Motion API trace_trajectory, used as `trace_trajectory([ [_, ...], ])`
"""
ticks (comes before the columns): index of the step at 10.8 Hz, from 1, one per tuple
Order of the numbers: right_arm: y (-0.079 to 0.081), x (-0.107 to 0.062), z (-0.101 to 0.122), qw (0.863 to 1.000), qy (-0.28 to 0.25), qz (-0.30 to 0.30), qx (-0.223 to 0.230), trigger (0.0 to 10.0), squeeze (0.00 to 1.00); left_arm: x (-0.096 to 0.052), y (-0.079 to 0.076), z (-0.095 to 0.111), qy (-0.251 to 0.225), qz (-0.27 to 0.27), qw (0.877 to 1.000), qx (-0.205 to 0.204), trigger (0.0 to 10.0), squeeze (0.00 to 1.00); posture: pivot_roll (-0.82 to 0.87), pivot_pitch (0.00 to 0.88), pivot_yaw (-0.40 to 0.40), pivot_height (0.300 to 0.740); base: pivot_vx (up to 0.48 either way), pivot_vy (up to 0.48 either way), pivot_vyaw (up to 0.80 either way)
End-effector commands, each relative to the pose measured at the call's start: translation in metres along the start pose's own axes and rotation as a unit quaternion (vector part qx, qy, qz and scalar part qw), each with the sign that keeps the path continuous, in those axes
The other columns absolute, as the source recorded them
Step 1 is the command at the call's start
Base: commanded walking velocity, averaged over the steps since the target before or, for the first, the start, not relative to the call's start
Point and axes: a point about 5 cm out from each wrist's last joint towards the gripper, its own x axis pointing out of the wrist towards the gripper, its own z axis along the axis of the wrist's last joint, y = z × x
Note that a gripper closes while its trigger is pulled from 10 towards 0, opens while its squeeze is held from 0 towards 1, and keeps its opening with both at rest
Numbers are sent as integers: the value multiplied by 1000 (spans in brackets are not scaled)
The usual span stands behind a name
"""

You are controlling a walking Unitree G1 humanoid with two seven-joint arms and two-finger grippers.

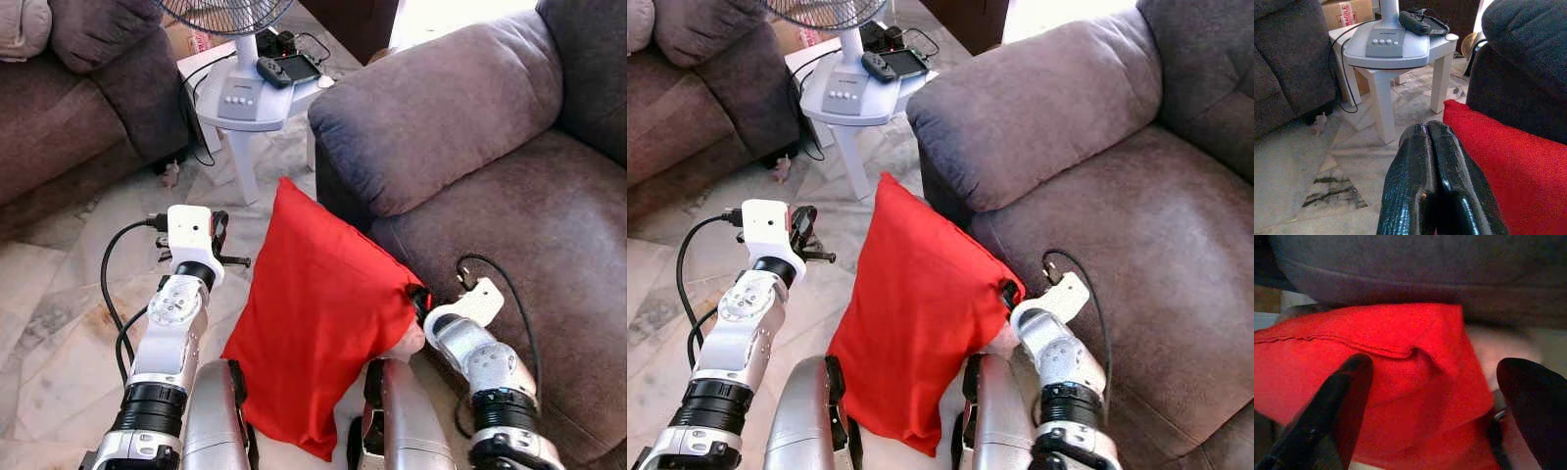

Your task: Move the pillow to the sofa from floor

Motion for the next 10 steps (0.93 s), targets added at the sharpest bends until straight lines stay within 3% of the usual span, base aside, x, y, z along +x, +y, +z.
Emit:
trace_trajectory([
  [1,1,-1,1,1000,2,7,26,10000,0,-1,-2,-1,4,-5,1000,-1,10000,0,67,219,-33,577,0,0,0],
  [3,4,0,-3,996,16,24,84,10000,0,-2,-1,0,2,-4,1000,-1,10000,0,69,220,-36,577,0,0,0],
  [5,5,1,-6,995,26,26,97,10000,0,-2,0,0,4,-4,1000,-1,10000,0,70,223,-37,577,0,0,0],
  [7,2,4,-12,994,40,32,94,10000,0,-2,-1,0,4,-5,1000,-2,10000,0,70,222,-38,577,0,0,0],
  [8,8,5,-11,995,17,83,52,10000,0,-2,-1,1,0,-5,1000,-4,10000,0,74,222,-37,577,0,0,0],
  [10,12,7,-15,994,34,89,59,10000,0,-2,-1,1,0,-6,1000,-3,10000,0,76,224,-35,577,0,0,0],
])
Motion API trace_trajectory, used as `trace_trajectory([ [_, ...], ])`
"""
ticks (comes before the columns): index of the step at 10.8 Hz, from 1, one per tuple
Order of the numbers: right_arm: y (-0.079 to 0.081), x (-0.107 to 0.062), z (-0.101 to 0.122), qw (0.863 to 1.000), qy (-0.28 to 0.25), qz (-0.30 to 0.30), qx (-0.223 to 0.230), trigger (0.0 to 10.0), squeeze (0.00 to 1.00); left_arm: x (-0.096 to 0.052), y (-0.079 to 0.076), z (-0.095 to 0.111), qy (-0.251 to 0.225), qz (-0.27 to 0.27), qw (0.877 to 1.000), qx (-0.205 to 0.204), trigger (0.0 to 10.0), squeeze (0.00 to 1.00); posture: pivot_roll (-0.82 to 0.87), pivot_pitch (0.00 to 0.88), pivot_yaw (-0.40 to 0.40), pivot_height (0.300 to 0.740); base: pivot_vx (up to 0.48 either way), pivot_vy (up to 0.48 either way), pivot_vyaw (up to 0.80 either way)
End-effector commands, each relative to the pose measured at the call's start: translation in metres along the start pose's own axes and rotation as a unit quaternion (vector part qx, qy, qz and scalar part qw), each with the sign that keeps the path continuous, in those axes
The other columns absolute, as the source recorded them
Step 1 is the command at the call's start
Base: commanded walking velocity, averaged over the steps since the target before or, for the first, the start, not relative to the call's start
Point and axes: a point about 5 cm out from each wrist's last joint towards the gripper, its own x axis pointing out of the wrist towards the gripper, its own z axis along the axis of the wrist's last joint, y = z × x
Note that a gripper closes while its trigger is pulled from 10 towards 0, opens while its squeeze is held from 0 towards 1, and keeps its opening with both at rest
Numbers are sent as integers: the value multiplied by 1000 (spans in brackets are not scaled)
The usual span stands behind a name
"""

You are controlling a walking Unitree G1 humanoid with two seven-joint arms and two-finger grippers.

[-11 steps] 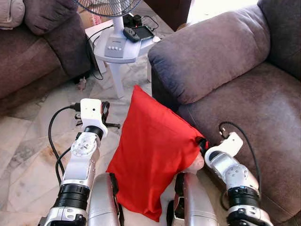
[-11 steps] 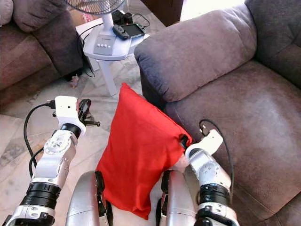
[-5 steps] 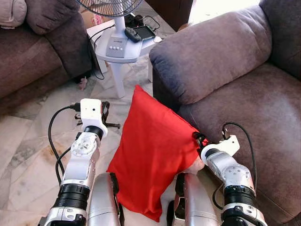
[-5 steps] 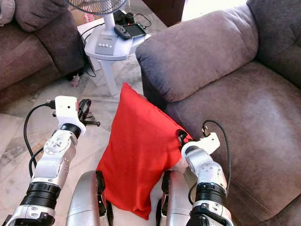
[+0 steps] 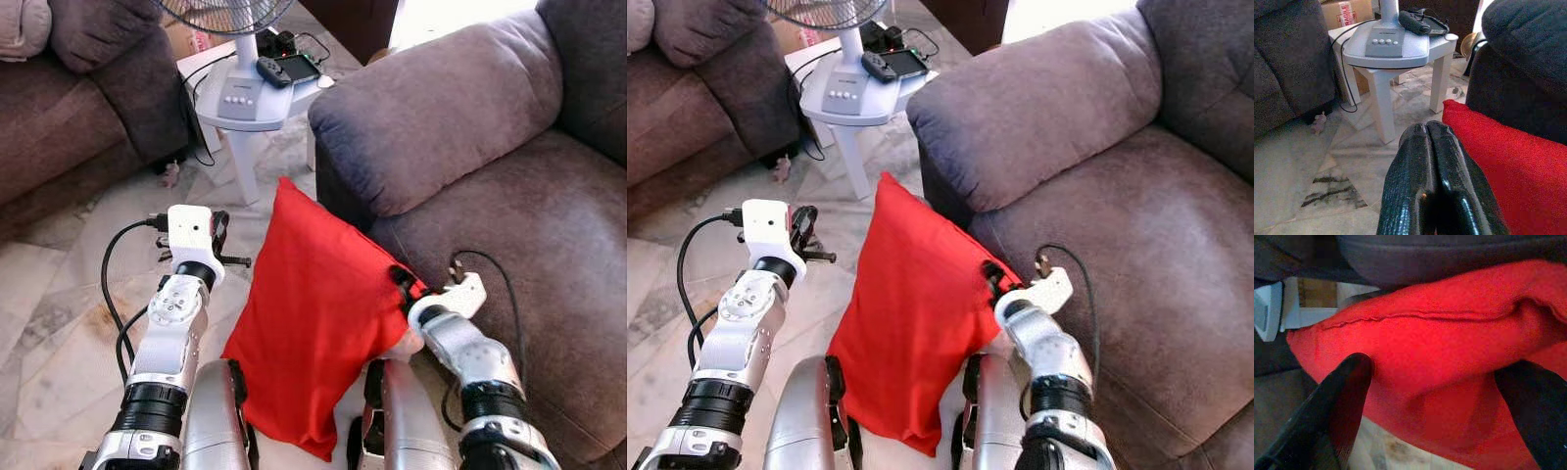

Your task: Move the pillow to the sofa from floor

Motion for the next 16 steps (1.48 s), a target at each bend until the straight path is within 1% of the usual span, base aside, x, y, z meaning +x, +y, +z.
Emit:
trace_trajectory([
  [1,-9,0,-2,1000,-1,-15,8,10000,0,-2,-1,0,0,-3,1000,-2,10000,0,81,222,-35,577,0,0,0],
  [2,-12,2,-4,1000,8,-18,3,10000,0,-2,-2,0,2,-5,1000,-2,10000,0,82,223,-34,577,0,0,0],
  [3,-15,3,-7,999,11,-24,-26,10000,0,-3,-2,0,3,-6,1000,-1,10000,0,83,224,-35,577,0,0,0],
  [4,-19,3,-5,998,0,-42,-39,10000,0,-4,-2,0,3,-5,1000,-1,10000,0,86,226,-35,577,0,0,0],
  [5,-21,4,0,996,-24,-55,-62,10000,0,-4,-2,-1,3,-5,1000,0,10000,0,90,228,-36,577,0,0,0],
  [6,-16,5,7,994,-49,-47,-88,10000,0,-5,-1,0,0,0,1000,2,10000,0,94,230,-37,577,0,0,0],
  [7,-13,5,9,993,-57,-38,-94,10000,0,-5,1,1,-2,3,1000,2,10000,0,95,231,-37,577,0,0,0],
  [8,-8,6,12,994,-64,-26,-88,10000,0,-5,1,1,-3,4,1000,2,10000,0,96,232,-37,577,0,0,0],
  [9,2,9,14,995,-59,1,-86,10000,0,-5,1,2,-4,6,1000,2,10000,0,96,231,-37,577,0,0,0],
  [10,1,11,9,995,-47,-3,-87,10000,0,-6,1,2,-3,5,1000,2,10000,0,96,231,-38,577,0,0,0],
  [11,-2,12,3,996,-39,-13,-75,10000,0,-6,0,1,-1,3,1000,2,10000,0,99,232,-37,577,0,0,0],
  [12,-8,12,-3,996,-27,-30,-78,10000,0,-7,-1,0,2,0,1000,2,10000,0,100,231,-37,577,0,0,0],
  [14,-17,13,-10,992,-5,-64,-110,10000,0,-7,0,-1,7,-2,1000,5,10000,0,104,234,-38,577,0,0,0],
  [16,-18,13,-8,992,-14,-66,-103,10000,0,-7,-1,-2,7,-2,1000,4,10000,0,105,233,-43,577,0,0,0],
])
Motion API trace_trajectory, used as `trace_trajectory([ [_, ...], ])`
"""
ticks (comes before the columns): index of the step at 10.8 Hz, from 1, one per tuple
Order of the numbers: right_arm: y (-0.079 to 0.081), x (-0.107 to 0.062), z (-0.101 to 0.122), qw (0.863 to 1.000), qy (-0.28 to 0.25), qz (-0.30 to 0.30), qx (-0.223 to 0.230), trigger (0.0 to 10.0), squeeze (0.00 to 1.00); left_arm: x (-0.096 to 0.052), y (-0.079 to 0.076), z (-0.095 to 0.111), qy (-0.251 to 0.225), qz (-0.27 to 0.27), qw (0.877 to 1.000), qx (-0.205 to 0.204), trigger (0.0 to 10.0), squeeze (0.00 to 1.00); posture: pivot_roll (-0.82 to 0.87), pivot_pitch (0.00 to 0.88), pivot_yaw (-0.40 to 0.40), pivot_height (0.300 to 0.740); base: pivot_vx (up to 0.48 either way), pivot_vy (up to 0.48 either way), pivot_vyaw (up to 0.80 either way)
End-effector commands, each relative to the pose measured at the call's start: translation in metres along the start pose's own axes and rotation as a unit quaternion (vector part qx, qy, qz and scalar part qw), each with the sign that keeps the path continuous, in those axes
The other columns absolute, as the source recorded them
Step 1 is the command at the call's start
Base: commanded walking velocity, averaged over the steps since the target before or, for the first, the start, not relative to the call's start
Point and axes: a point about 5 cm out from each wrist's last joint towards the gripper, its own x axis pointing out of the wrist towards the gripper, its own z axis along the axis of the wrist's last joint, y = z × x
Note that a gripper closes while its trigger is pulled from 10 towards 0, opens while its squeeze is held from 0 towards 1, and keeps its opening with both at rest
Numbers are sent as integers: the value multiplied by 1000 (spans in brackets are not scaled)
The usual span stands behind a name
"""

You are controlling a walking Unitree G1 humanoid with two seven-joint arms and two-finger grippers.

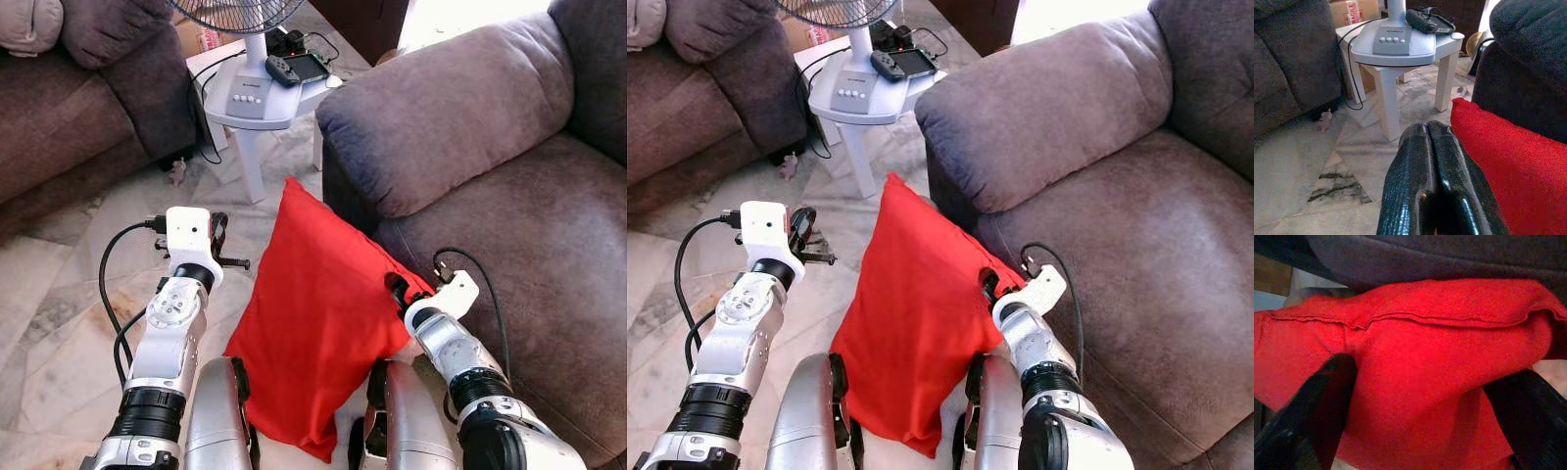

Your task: Move the pillow to the sofa from floor

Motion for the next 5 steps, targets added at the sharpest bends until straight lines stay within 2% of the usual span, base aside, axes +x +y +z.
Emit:
trace_trajectory([
  [1,-7,0,-7,1000,10,-13,-6,6157,0,-3,-2,-2,5,-3,1000,2,10000,0,105,231,-44,577,0,0,0],
  [2,-2,0,-3,1000,-6,6,-8,0,0,-3,-2,-1,2,-2,1000,2,10000,0,108,229,-45,577,0,0,0],
  [5,-4,0,-3,1000,-4,1,-11,0,0,-2,0,0,0,2,1000,2,10000,0,106,227,-45,577,0,0,0],
])
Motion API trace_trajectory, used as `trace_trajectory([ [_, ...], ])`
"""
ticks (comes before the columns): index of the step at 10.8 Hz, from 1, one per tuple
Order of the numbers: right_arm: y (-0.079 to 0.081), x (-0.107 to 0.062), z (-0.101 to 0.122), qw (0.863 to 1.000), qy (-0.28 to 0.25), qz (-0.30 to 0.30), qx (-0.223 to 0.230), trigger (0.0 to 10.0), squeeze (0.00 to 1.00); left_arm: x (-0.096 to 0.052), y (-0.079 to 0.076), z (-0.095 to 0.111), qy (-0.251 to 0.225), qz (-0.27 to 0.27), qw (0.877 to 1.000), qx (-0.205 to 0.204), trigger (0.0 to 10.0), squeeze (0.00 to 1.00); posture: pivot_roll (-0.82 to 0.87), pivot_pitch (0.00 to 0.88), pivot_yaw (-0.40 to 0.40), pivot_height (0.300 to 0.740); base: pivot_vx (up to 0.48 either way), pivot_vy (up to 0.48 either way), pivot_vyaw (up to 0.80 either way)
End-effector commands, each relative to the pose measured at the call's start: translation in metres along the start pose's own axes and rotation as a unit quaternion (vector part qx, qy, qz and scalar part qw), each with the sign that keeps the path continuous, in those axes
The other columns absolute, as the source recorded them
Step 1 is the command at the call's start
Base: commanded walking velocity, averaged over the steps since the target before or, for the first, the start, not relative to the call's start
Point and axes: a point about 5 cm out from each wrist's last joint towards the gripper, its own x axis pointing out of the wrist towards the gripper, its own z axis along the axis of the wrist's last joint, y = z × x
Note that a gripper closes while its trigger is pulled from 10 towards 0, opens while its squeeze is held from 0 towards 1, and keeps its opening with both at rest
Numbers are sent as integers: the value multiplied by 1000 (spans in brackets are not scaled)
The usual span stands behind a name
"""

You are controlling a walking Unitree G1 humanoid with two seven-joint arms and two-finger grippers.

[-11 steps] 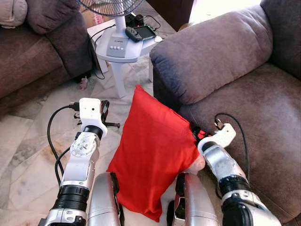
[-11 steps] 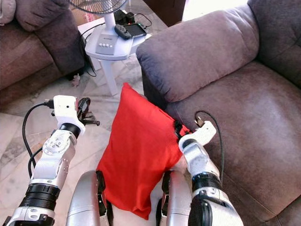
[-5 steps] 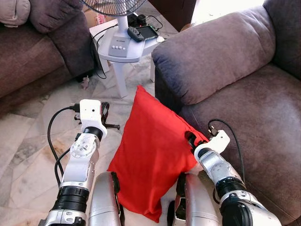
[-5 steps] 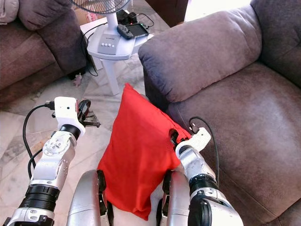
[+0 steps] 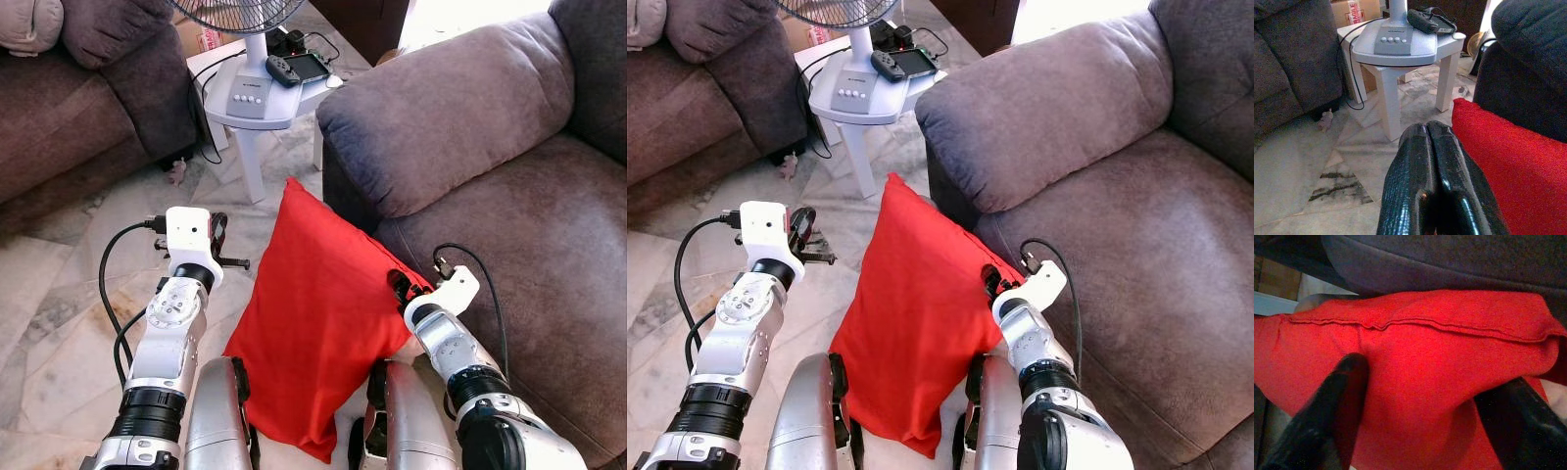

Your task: Move the pillow to the sofa from floor

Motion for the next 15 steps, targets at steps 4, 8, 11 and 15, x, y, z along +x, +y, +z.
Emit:
trace_trajectory([
  [4,-9,-1,-8,1000,18,-15,-13,0,0,-1,0,1,-1,1,1000,2,10000,0,108,223,-47,577,0,0,0],
  [8,-6,0,-6,1000,12,-4,-26,0,0,0,2,2,-3,4,1000,1,10000,0,106,218,-50,577,0,0,0],
  [11,-7,-1,-8,999,15,-3,-29,0,0,0,2,3,-5,5,1000,1,10000,0,107,218,-48,577,0,0,0],
  [15,-5,0,-8,999,12,6,-36,0,0,1,2,3,-7,9,1000,1,10000,0,109,211,-49,577,0,0,0],
])
